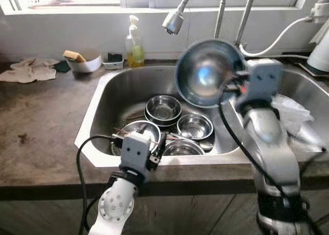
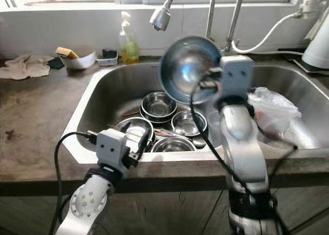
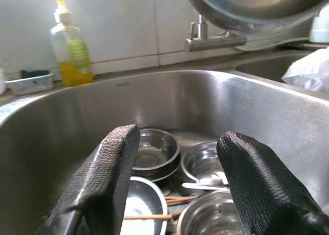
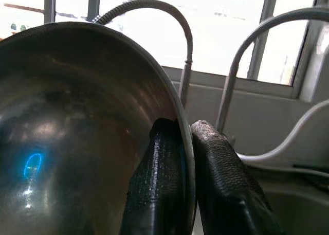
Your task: Kitchen organization
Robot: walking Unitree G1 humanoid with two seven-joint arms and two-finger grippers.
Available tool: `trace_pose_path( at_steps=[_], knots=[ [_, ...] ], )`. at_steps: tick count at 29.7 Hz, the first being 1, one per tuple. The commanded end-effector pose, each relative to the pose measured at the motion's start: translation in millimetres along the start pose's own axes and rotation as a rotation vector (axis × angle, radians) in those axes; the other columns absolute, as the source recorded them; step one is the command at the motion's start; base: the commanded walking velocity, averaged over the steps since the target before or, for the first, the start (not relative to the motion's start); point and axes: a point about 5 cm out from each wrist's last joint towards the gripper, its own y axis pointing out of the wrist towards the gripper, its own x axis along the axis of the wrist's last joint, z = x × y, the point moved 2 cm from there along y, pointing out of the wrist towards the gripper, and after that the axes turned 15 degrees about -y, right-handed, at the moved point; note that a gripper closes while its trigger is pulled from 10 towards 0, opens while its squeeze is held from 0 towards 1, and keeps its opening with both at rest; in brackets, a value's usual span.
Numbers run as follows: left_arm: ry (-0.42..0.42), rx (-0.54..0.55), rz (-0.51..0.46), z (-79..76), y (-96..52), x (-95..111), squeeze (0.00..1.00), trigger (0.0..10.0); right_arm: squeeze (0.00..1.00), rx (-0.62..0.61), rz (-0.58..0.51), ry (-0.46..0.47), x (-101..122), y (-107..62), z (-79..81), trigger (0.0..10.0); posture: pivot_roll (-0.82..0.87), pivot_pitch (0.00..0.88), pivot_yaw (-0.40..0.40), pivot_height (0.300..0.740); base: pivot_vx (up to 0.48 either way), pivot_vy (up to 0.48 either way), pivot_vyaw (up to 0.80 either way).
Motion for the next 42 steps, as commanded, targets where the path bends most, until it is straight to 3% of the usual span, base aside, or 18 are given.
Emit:
trace_pose_path(
  at_steps=[1, 5, 6, 7, 12, 20, 31, 32, 34, 35, 42],
  knots=[
    [-0.014, -0.004, -0.014, -1.9, -1.2, 4.8, 0.0, 10.0, 0.0, 0.006, 0.065, -0.02, -11.7, 8.6, -3.5, 10.0, 0.15, 0.096, -0.035, 0.74, 0.0, 0.0, 0.0],
    [-0.012, -0.006, -0.012, -3.1, -2.4, 4.9, 0.0, 10.0, 0.0, 0.012, 0.117, -0.034, -20.1, 20.5, -7.5, 10.0, 0.16, 0.103, -0.036, 0.74, 0.0, 0.0, 0.0],
    [-0.013, -0.008, -0.006, -4.6, -5.3, 4.7, 0.0, 10.0, 0.0, 0.017, 0.226, -0.029, -37.6, 36.8, -14.0, 10.0, 0.16, 0.114, -0.042, 0.74, 0.0, 0.0, 0.0],
    [-0.014, -0.009, -0.005, -5.2, -6.5, 4.8, 0.0, 10.0, 0.0, 0.019, 0.271, -0.023, -44.5, 41.7, -16.3, 10.0, 0.16, 0.117, -0.043, 0.74, 0.0, 0.0, 0.0],
    [-0.017, -0.006, -0.001, -6.3, -9.8, 6.2, 0.0, 10.0, 0.0, 0.063, 0.381, 0.008, -65.7, 52.7, -16.0, 10.0, 0.18, 0.138, -0.049, 0.74, 0.0, 0.0, 0.0],
    [-0.032, -0.005, 0.014, -10.9, -19.4, 8.4, 0.0, 10.0, 0.0, 0.179, 0.536, -0.023, -96.2, 53.3, -3.4, 10.0, 0.19, 0.177, -0.056, 0.74, 0.0, 0.0, 0.0],
    [-0.045, -0.003, 0.039, -14.5, -26.8, 9.3, 0.0, 10.0, 0.0, 0.271, 0.658, -0.034, -121.3, 44.2, 10.1, 10.0, 0.19, 0.205, -0.049, 0.74, 0.0, 0.0, 0.0],
    [-0.047, -0.003, 0.042, -14.8, -27.0, 9.2, 0.0, 10.0, 0.24, 0.278, 0.668, -0.032, -123.7, 42.8, 11.1, 10.0, 0.19, 0.202, -0.051, 0.74, 0.0, 0.0, 0.0],
    [-0.048, -0.003, 0.043, -14.9, -27.0, 9.2, 0.0, 10.0, 0.24, 0.278, 0.67, -0.031, -124.0, 42.7, 11.1, 10.0, 0.19, 0.202, -0.051, 0.74, 0.0, 0.0, 0.0],
    [-0.047, -0.003, 0.044, -14.5, -26.8, 9.0, 0.0, 10.0, 1.0, 0.277, 0.662, -0.023, -122.6, 44.0, 10.9, 10.0, 0.19, 0.204, -0.053, 0.74, 0.0, 0.0, 0.0],
    [-0.047, 0.003, 0.044, -12.5, -26.1, 8.4, 0.0, 10.0, 1.0, 0.257, 0.584, -0.007, -107.5, 53.6, 8.9, 10.0, 0.19, 0.2, -0.054, 0.74, 0.0, 0.0, 0.0]
  ],
)
